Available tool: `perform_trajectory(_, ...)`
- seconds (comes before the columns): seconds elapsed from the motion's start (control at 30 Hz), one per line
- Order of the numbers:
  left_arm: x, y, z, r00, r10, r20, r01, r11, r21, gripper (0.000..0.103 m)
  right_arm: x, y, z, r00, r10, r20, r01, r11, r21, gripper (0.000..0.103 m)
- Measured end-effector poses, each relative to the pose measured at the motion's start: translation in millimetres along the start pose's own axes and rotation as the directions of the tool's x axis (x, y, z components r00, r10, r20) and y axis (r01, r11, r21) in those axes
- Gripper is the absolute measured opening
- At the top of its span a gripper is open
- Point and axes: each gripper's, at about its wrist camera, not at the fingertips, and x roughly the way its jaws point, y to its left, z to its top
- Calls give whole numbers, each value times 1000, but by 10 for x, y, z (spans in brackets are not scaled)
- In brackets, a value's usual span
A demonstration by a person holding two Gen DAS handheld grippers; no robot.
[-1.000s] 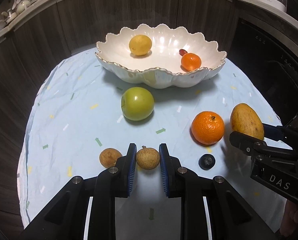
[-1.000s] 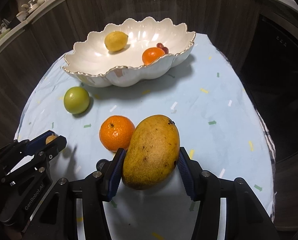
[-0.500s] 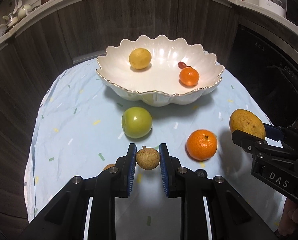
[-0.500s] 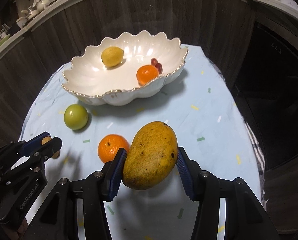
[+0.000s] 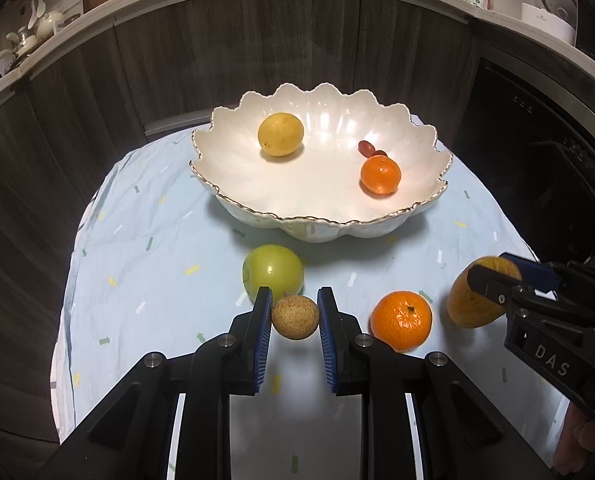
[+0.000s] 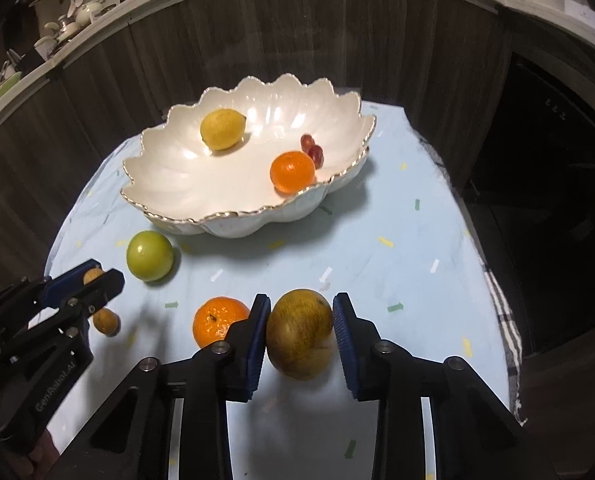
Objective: Organize fruits
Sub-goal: 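Lift and carry the longan and mango over the white bowl with both tools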
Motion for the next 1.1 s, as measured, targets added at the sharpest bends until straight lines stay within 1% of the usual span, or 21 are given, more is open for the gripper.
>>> perform_trajectory(0.23, -19, 2, 6, 1000, 1, 7, -1, 1000, 2, 23, -18, 14, -11, 1000, 16, 9, -16, 1000, -15, 31)
perform_trajectory(0.53, -73, 12, 98, 1000, 8, 29, -8, 1000, 1, 23, -142, 44, 107, 999, 26, 46, -25, 999, -20, 31)
perform_trajectory(0.77, -92, 0, 268, 999, 5, 51, -6, 1000, 6, 23, -236, 34, 300, 996, 32, 86, -30, 999, -25, 31)
perform_trajectory(1.1, -91, 24, 598, 996, 2, 92, -3, 1000, 8, 23, -321, 28, 623, 990, 34, 140, -29, 999, -36, 31)
